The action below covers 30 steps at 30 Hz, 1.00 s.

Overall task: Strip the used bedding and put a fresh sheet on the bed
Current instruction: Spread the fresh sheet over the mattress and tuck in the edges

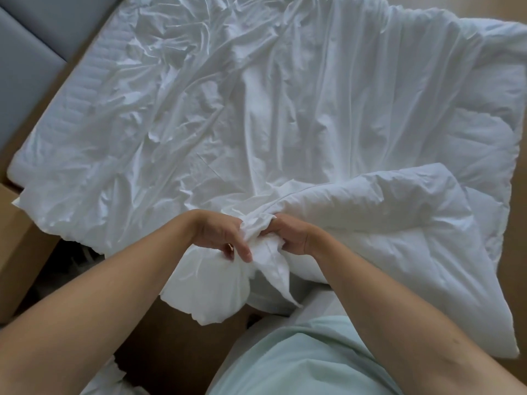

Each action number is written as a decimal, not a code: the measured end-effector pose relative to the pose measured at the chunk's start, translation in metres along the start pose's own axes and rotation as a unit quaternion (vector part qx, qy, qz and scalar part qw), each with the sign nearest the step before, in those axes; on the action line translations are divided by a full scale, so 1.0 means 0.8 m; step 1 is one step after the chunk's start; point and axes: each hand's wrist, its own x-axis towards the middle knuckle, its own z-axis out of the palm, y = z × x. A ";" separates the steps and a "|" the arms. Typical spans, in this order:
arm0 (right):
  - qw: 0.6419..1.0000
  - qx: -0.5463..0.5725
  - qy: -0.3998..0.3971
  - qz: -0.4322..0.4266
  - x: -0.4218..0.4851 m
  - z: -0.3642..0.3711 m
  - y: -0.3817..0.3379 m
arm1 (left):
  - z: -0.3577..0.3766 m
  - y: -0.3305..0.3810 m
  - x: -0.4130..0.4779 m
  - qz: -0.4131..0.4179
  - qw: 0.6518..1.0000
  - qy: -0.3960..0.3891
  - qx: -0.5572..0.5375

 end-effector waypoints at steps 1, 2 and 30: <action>1.000 0.014 0.021 0.000 0.002 0.001 0.001 | 0.000 0.000 0.000 0.015 0.999 -0.015 -0.030; 0.999 0.025 0.043 0.001 0.004 0.002 0.002 | 0.000 -0.001 0.000 0.029 0.997 -0.035 -0.064; 0.988 -0.071 0.136 -0.034 -0.003 -0.015 -0.003 | -0.025 0.051 0.013 -0.101 0.972 0.153 -0.147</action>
